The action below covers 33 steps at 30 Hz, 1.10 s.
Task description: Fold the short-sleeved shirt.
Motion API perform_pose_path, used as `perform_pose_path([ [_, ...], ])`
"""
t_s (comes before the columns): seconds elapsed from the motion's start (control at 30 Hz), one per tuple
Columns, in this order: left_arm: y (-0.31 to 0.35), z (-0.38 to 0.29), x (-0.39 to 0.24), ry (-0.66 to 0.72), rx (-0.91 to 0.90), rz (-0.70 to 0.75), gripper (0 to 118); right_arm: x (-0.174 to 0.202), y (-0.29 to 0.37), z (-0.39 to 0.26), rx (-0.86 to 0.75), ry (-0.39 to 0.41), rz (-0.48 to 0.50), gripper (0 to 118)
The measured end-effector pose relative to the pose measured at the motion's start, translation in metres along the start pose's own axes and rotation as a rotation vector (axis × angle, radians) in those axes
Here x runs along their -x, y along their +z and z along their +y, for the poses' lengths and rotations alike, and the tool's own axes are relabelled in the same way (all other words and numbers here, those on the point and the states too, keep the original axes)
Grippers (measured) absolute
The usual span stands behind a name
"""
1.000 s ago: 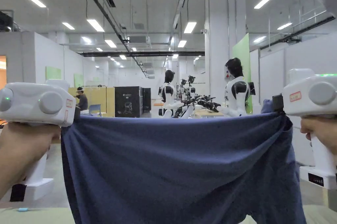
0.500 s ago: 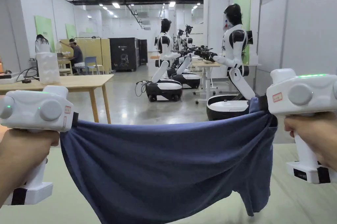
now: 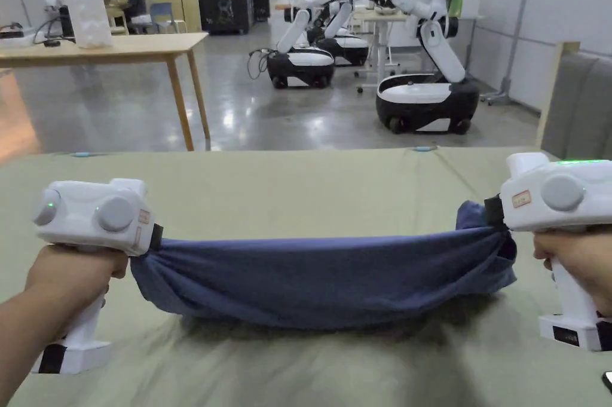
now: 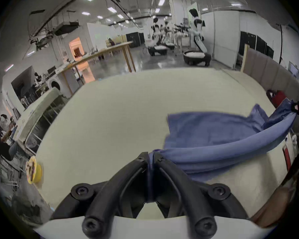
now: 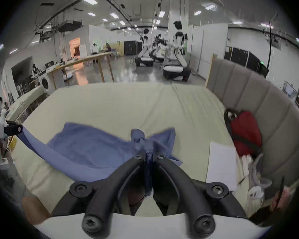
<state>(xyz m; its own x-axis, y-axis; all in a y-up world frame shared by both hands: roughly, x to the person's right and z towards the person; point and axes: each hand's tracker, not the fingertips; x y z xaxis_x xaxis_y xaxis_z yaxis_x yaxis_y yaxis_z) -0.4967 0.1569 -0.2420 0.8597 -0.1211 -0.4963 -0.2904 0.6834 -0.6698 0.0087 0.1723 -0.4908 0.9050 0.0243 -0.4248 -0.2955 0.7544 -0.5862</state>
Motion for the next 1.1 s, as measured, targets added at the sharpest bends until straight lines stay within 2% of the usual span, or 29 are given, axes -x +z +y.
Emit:
perform_pose_path([
  [0.3, 0.012, -0.097, -0.036, -0.09, 0.156, -0.017, 3, -0.021, 0.01, -0.109, 0.151, -0.027, 0.009, 8],
  [0.47, 0.004, -0.123, -0.041, -0.098, 0.214, -0.033, 3, -0.025, 0.009, -0.133, 0.225, -0.007, 0.017, 8],
  [0.6, -0.009, -0.137, -0.042, -0.109, 0.259, -0.044, 6, -0.023, 0.001, -0.137, 0.288, 0.017, 0.027, 12],
  [0.63, -0.009, -0.139, -0.042, -0.104, 0.252, -0.024, 15, -0.016, 0.004, -0.136, 0.289, 0.038, 0.009, 20],
  [0.67, -0.007, -0.139, -0.041, -0.083, 0.214, 0.005, 40, -0.015, 0.006, -0.133, 0.272, 0.06, -0.007, 40],
  [0.7, -0.009, -0.135, -0.034, -0.058, 0.178, 0.018, 98, -0.014, 0.009, -0.127, 0.242, 0.063, -0.016, 72],
  [0.73, -0.003, -0.132, -0.032, -0.024, 0.128, 0.018, 118, -0.013, 0.013, -0.12, 0.2, 0.042, -0.02, 86],
  [0.77, 0.014, -0.124, -0.031, 0.007, -0.029, 0.041, 116, -0.01, 0.018, -0.111, 0.134, 0.01, -0.018, 87],
  [0.83, 0.034, -0.109, -0.028, 0.073, -0.142, 0.087, 116, -0.004, 0.028, -0.095, 0.035, -0.053, 0.003, 87],
  [0.93, 0.056, -0.084, -0.039, 0.13, -0.302, 0.051, 117, 0.011, 0.035, -0.073, -0.12, -0.104, 0.01, 87],
  [0.97, 0.049, -0.071, -0.047, 0.142, -0.336, 0.068, 116, 0.017, 0.038, -0.068, -0.17, -0.104, 0.013, 87],
  [1.0, 0.049, -0.064, -0.053, 0.157, -0.362, 0.058, 114, 0.025, 0.039, -0.064, -0.213, -0.085, 0.018, 82],
  [1.03, 0.046, -0.059, -0.058, 0.162, -0.376, 0.02, 108, 0.032, 0.039, -0.062, -0.24, -0.061, 0.024, 71],
  [1.07, 0.041, -0.053, -0.064, 0.148, -0.368, 0.003, 95, 0.04, 0.038, -0.061, -0.258, -0.022, 0.035, 48],
  [1.1, 0.031, -0.046, -0.075, 0.13, -0.348, 0.009, 59, 0.048, 0.036, -0.06, -0.259, 0.028, 0.04, 4],
])
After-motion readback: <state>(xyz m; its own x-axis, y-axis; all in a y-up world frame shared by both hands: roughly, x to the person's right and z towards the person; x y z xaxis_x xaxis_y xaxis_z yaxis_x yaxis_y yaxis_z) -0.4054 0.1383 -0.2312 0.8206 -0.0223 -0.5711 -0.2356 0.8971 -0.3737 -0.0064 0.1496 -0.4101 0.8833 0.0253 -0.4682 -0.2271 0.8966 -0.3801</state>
